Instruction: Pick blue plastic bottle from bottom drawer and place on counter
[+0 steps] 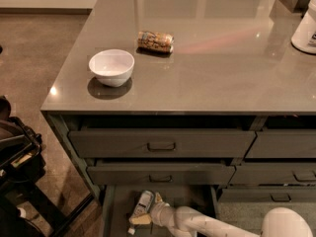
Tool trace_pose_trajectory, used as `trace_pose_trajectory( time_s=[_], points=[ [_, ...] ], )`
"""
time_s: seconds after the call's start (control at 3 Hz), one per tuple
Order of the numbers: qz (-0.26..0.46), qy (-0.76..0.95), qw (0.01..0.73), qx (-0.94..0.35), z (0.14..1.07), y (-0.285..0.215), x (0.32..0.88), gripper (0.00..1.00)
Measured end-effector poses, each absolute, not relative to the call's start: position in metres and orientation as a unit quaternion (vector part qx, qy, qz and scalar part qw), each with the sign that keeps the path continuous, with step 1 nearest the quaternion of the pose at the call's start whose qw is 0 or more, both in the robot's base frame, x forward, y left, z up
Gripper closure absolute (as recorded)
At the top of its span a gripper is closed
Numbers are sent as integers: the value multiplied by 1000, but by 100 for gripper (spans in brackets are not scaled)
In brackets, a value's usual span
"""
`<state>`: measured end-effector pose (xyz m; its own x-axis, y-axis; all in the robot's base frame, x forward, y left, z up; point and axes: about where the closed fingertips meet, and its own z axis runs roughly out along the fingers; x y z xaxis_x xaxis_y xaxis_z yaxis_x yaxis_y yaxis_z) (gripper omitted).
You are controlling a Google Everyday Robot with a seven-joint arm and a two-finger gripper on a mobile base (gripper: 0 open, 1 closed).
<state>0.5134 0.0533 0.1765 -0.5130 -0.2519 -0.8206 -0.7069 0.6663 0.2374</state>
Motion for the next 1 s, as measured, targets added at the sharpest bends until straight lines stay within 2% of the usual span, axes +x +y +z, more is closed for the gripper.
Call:
trace_pose_trajectory(
  time_s=[1.0],
  points=[
    [267,843,358,-299,169,70,513,0]
  ],
)
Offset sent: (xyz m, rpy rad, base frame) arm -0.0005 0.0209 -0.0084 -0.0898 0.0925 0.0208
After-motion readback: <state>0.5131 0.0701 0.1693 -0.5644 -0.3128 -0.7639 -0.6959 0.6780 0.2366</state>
